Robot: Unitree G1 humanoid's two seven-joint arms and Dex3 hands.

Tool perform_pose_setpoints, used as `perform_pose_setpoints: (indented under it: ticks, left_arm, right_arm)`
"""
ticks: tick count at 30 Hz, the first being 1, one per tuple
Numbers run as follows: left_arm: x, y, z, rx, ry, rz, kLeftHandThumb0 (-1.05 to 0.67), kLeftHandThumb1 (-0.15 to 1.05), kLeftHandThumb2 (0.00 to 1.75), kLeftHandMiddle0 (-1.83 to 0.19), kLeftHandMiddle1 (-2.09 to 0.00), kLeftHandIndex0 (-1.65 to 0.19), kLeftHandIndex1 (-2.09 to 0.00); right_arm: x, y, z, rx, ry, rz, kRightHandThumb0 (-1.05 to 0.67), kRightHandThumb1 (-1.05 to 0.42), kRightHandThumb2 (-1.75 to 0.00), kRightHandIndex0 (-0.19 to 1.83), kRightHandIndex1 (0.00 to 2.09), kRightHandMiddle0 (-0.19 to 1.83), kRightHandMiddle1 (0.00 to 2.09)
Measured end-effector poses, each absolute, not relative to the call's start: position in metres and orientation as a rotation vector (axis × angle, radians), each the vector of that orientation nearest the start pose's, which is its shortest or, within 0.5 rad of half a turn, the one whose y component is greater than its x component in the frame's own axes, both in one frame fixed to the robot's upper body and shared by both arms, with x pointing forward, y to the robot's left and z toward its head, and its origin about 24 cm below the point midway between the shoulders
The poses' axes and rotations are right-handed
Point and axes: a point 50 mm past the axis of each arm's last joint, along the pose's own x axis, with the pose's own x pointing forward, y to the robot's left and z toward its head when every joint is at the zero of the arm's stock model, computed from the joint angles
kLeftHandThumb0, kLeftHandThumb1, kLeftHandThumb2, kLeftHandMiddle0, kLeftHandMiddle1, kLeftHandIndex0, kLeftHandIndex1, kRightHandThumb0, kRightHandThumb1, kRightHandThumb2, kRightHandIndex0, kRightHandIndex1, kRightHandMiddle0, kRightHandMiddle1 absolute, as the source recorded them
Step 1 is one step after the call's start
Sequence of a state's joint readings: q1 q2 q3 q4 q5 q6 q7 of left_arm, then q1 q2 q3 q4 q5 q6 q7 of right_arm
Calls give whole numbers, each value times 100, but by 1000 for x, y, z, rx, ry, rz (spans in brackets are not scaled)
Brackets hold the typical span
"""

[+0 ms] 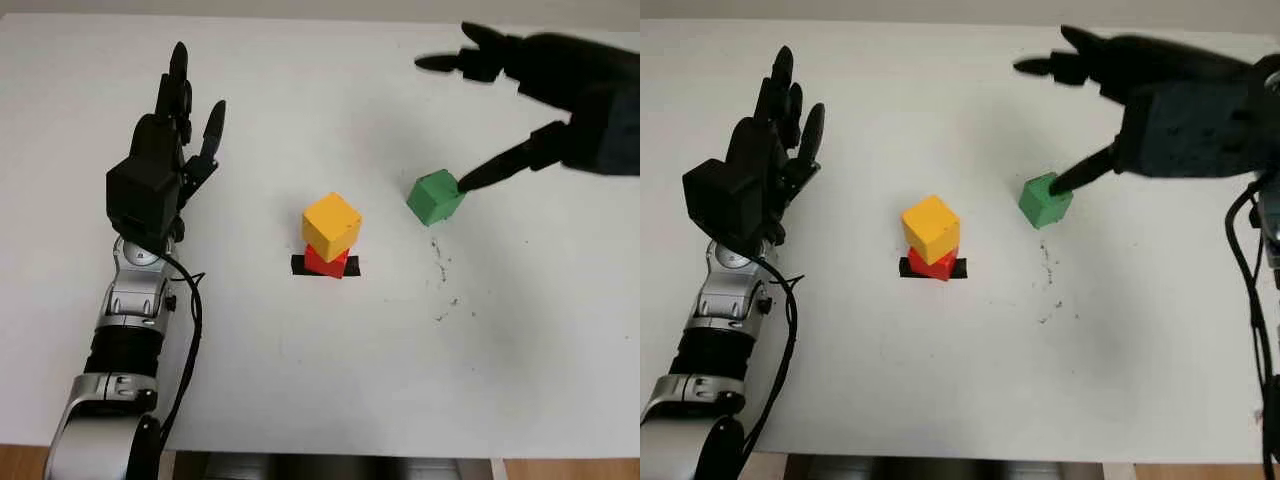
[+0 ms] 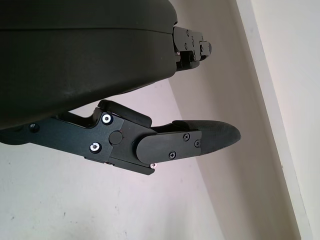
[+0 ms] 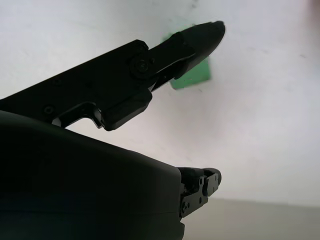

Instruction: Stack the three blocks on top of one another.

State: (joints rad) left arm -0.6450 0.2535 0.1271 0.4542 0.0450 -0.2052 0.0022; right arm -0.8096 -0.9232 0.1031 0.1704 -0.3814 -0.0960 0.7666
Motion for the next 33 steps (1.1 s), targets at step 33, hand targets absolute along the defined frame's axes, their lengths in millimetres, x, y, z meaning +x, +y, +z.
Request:
perform_pose_setpoints:
  ticks: [33]
  left_arm:
    - [359,196,167,249,-417,48,-71,105,48,5,-5,3,-5]
  right_arm:
    - [355,-232,210,-1656,-258,395,-40,-84,-6,31,15,71,32]
